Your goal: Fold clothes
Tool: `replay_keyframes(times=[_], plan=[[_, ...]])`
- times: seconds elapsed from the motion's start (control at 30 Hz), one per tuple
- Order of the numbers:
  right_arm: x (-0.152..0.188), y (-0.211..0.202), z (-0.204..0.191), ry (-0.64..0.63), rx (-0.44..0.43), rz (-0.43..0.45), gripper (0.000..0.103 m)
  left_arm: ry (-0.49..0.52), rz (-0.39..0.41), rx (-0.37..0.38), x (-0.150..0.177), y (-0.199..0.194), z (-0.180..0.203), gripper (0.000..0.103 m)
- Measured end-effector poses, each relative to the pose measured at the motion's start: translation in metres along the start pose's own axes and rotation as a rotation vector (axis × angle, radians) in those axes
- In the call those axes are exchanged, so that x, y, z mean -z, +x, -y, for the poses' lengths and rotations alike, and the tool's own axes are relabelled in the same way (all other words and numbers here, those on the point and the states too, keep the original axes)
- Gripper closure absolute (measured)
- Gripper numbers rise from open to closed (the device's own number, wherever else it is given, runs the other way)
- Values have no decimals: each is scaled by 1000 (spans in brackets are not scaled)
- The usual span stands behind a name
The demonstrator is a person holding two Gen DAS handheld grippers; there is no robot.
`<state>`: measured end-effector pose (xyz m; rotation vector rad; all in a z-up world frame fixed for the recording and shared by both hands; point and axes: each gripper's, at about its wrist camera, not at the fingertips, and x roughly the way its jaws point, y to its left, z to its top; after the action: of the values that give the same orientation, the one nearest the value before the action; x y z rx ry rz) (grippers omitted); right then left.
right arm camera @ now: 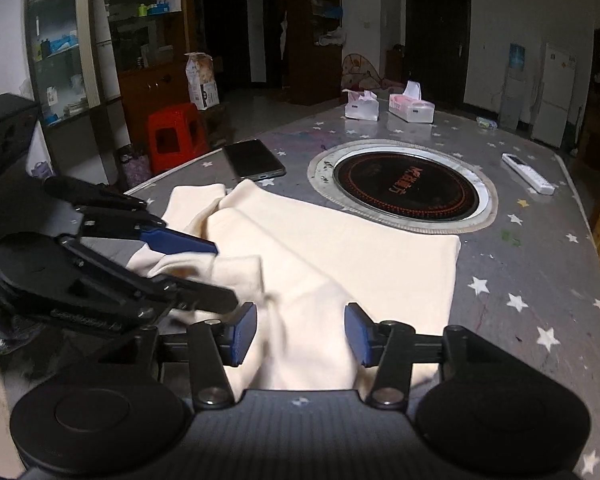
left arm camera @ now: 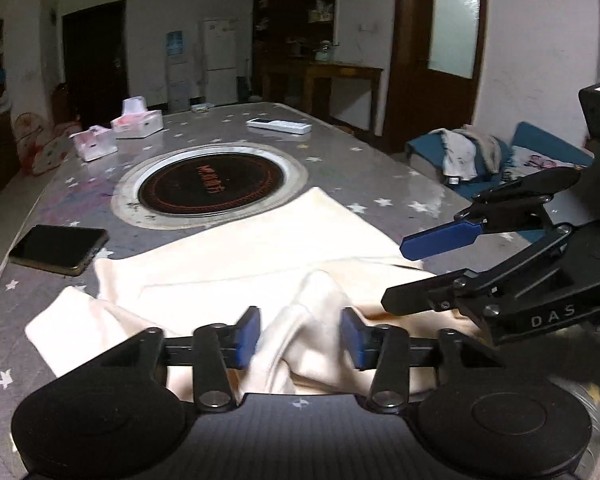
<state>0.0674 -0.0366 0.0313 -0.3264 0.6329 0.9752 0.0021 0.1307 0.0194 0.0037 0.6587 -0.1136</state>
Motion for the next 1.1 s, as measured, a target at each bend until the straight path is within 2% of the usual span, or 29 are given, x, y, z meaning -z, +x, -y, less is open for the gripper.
replay_keyframes(times=[0.13, 0.33, 0.5, 0.63, 0.77, 0.83, 0.9, 0.97, 1.1], plan=[[12, -13, -13, -22, -5, 8, 53, 7, -4, 9, 13, -6, 3, 89], [26, -26, -29, -48, -5, 28, 54, -13, 59, 23, 28, -40, 6, 91], [32, -35, -40, -63, -33, 29, 55, 32, 122, 67, 53, -83, 14, 91], [39, -34, -46, -74, -37, 9, 55, 57, 102, 67, 78, -101, 17, 91], [46, -27, -49, -52, -74, -27, 55, 27, 52, 66, 95, -104, 14, 89], [48, -24, -54, -50, -101, -38, 64, 25, 26, 55, 102, -104, 14, 88], [50, -23, -57, -51, -130, -45, 83, 19, 11, 51, 105, -105, 11, 88], [52, -25, -60, -62, -141, -49, 94, 5, 24, 45, 105, -112, 6, 88], [57, -38, -66, -103, -159, -56, 97, -52, 69, 22, 98, -126, -8, 82]])
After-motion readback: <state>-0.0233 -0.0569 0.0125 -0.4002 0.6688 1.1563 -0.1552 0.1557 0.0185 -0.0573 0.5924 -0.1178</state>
